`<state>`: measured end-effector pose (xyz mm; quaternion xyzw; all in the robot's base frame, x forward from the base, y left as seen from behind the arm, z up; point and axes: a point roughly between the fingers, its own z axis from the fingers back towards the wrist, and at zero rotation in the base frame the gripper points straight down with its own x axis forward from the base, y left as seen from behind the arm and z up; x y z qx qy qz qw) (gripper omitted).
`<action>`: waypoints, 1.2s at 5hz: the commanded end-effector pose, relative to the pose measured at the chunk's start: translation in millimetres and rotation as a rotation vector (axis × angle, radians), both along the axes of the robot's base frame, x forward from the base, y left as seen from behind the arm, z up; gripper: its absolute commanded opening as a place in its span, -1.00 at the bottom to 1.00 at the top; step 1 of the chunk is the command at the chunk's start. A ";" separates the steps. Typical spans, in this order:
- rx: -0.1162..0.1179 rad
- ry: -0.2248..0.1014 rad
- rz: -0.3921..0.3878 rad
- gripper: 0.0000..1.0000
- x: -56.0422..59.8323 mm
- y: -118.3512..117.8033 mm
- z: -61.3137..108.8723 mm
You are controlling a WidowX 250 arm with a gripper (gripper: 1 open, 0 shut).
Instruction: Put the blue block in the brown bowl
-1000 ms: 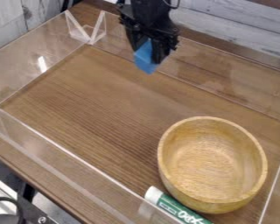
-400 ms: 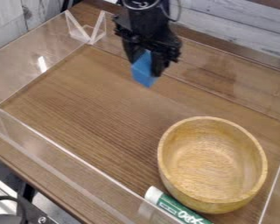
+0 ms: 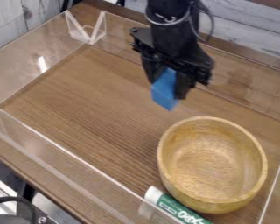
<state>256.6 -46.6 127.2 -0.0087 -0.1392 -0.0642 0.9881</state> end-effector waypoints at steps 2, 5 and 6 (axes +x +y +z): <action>-0.028 -0.037 0.000 -1.00 -27.7 -45.1 11.5; -0.064 -0.049 0.000 -1.00 -51.0 -65.9 -11.7; -0.079 -0.029 0.005 1.00 -52.8 -66.6 -17.2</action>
